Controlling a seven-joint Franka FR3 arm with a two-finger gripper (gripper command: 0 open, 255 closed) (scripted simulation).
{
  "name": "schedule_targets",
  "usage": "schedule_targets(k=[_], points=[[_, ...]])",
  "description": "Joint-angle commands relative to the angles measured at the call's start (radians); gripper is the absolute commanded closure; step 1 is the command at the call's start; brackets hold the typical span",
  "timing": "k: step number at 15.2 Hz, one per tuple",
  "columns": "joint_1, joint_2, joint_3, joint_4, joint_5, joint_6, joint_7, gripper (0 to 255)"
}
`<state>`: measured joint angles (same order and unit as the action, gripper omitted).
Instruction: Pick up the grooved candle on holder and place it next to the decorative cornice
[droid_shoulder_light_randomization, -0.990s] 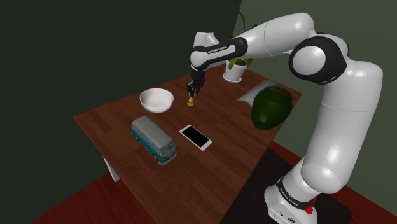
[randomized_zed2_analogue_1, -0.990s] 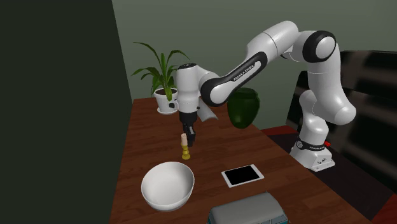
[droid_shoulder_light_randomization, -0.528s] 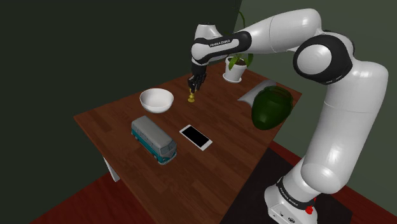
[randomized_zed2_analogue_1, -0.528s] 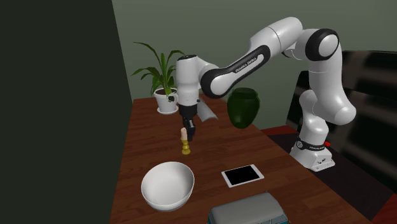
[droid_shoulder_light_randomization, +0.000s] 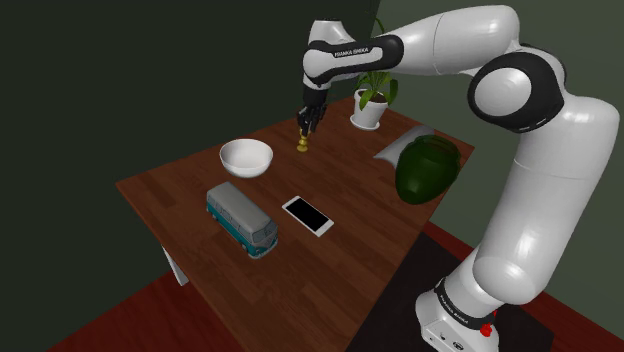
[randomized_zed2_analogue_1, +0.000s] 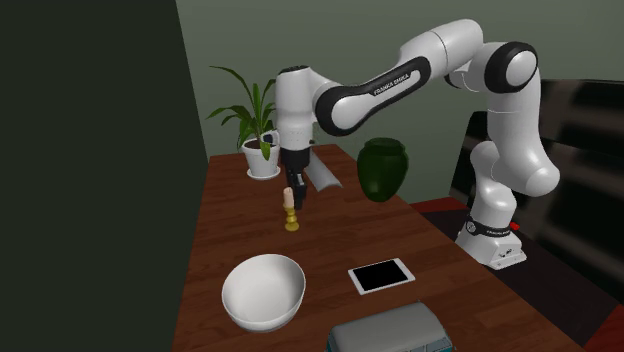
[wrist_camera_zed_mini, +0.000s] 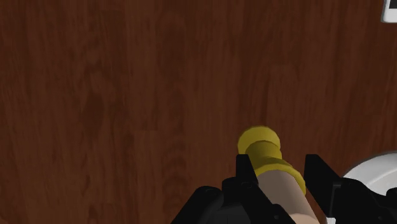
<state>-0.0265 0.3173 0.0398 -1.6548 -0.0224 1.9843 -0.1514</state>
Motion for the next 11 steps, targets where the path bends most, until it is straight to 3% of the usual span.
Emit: schedule_targets(k=[1, 11], points=[[0.0, -0.004, 0.0, 0.022, 0.0, -0.027, 0.0, 255], [0.001, -0.022, 0.001, 0.132, 0.002, -0.154, -0.002, 255]])
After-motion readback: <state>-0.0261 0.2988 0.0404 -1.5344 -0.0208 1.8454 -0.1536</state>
